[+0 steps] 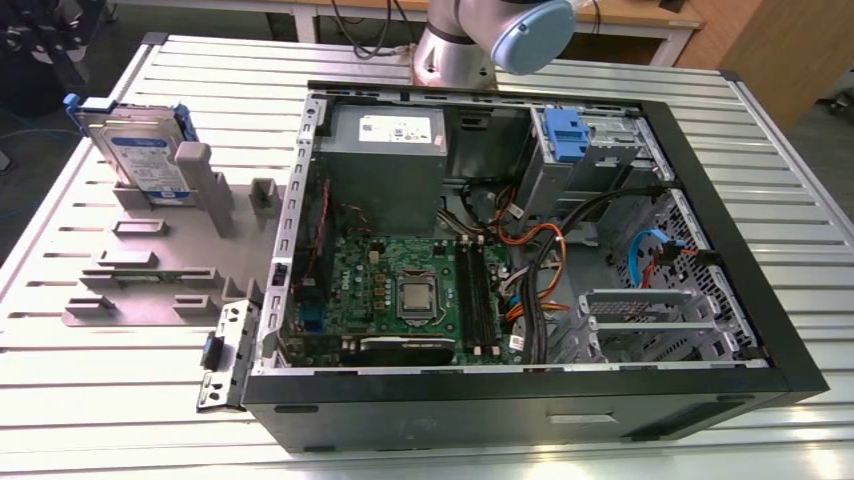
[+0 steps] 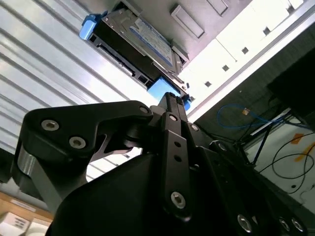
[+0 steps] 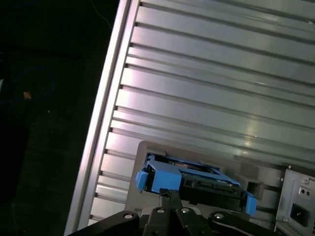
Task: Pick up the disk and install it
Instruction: 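Pick up the disk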
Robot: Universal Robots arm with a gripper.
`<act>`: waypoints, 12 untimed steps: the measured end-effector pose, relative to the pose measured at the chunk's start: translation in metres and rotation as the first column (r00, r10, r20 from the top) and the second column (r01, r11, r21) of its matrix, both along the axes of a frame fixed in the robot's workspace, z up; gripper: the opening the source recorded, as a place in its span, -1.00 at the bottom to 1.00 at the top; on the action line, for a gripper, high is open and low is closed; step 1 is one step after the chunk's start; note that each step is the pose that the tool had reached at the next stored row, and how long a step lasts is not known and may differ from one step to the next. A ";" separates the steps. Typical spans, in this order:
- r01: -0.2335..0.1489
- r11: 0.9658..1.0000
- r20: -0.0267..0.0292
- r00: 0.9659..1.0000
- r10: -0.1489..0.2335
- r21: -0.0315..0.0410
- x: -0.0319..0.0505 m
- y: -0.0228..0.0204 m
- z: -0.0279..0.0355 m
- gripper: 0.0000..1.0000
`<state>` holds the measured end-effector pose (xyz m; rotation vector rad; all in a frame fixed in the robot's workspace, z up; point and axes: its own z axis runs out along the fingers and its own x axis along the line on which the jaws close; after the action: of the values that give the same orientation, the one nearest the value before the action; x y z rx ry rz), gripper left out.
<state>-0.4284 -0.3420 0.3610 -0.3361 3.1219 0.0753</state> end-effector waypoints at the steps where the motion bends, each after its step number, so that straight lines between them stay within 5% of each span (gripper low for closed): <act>1: -0.015 1.000 0.000 1.000 0.015 0.000 0.0000 0.0000 -0.0001 -0.79; 5: -0.062 0.998 0.000 0.998 0.062 0.000 0.0000 0.0000 -0.0004 -0.79; 12: -0.062 0.998 0.000 0.998 0.062 0.000 0.0000 0.0000 -0.0004 -0.79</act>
<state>-0.4284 -0.3420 0.3606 -0.4331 3.1114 0.0754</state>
